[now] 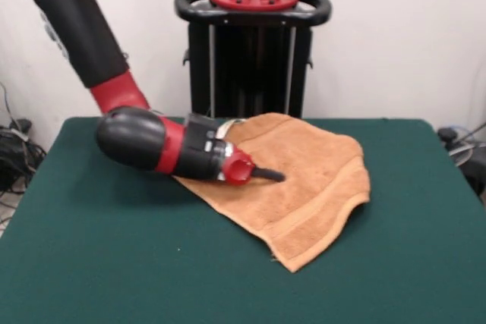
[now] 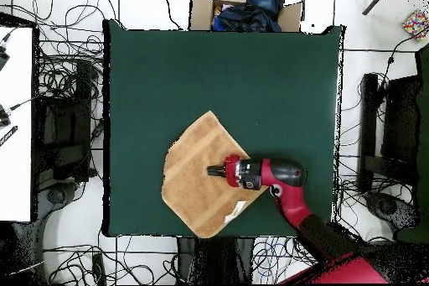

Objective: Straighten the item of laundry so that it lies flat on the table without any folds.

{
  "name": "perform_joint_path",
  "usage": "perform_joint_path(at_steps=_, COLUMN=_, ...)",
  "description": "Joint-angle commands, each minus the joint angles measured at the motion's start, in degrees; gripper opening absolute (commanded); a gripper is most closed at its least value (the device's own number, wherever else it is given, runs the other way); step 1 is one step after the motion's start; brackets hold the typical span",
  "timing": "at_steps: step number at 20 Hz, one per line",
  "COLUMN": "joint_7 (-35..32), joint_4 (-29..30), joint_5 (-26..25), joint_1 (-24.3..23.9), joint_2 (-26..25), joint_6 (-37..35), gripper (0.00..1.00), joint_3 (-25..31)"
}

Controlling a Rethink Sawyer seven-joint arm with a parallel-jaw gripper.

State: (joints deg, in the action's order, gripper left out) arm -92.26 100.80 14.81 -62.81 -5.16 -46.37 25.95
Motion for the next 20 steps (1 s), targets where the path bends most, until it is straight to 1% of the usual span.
perform_joint_path(at_steps=1, joint_7=-9.3, joint_4=-3.5, joint_5=-2.6, joint_1=6.2, joint_2=-23.5, joint_6=36.7, gripper=0.00, joint_3=-1.4)
perform_joint_path(at_steps=4, joint_7=-10.8, joint_4=-4.3, joint_5=-2.2, joint_1=6.6, joint_2=-24.2, joint_6=37.1, gripper=0.00, joint_3=-1.3)
perform_joint_path(at_steps=7, joint_7=-11.2, joint_4=-6.4, joint_5=-2.5, joint_1=6.2, joint_2=-26.0, joint_6=37.7, gripper=0.00, joint_3=-0.6)
perform_joint_path(at_steps=10, joint_7=-12.6, joint_4=-10.4, joint_5=-4.1, joint_1=6.1, joint_2=-29.6, joint_6=42.5, gripper=0.00, joint_3=1.0)
perform_joint_path(at_steps=11, joint_7=-15.0, joint_4=-11.5, joint_5=-5.6, joint_1=7.5, joint_2=-29.2, joint_6=46.1, gripper=0.00, joint_3=0.7)
perform_joint_path(at_steps=12, joint_7=-18.3, joint_4=-12.6, joint_5=-6.2, joint_1=11.0, joint_2=-27.4, joint_6=48.4, gripper=0.00, joint_3=-0.7)
perform_joint_path(at_steps=13, joint_7=-21.3, joint_4=-13.1, joint_5=-5.5, joint_1=14.6, joint_2=-24.9, joint_6=48.8, gripper=0.00, joint_3=-2.5)
perform_joint_path(at_steps=15, joint_7=-26.3, joint_4=-13.9, joint_5=-4.1, joint_1=20.7, joint_2=-20.6, joint_6=47.8, gripper=0.00, joint_3=-6.5)
perform_joint_path(at_steps=18, joint_7=-32.4, joint_4=-14.5, joint_5=-3.8, joint_1=27.0, joint_2=-16.1, joint_6=46.9, gripper=0.00, joint_3=-11.7)
perform_joint_path(at_steps=20, joint_7=-36.5, joint_4=-15.0, joint_5=-4.0, joint_1=31.8, joint_2=-12.8, joint_6=44.9, gripper=0.00, joint_3=-16.5)
